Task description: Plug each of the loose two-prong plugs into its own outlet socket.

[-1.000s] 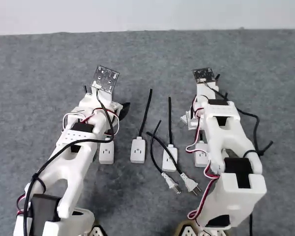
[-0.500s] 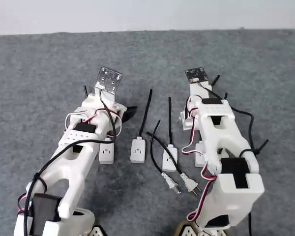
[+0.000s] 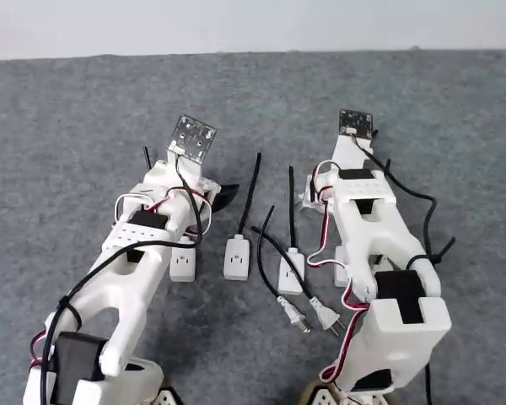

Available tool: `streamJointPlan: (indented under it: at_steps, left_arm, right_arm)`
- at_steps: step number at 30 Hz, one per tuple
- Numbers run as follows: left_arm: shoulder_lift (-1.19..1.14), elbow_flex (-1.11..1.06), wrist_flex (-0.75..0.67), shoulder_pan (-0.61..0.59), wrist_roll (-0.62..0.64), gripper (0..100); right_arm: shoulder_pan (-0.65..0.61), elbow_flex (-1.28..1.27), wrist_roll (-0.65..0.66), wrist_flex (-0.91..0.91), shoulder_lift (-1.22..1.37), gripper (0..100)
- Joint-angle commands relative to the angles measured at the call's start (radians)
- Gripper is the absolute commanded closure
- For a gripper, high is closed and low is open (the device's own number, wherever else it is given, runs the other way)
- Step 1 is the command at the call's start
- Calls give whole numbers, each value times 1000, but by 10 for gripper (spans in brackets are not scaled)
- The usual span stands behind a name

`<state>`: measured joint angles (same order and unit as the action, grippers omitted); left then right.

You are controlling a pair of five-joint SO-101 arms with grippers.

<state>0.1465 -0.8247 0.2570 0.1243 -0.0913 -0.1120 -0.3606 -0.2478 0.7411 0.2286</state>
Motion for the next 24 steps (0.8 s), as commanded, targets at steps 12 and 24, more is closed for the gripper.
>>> streamJointPlan:
  at_steps: [12,24]
  left_arm:
    - [12,50,3,5,-8,665]
    - [6,51,2,2,-9,666]
  right_arm:
    - [-12,68,-14,56,-93,772]
    - [-119,-34,-17,-156,-131,772]
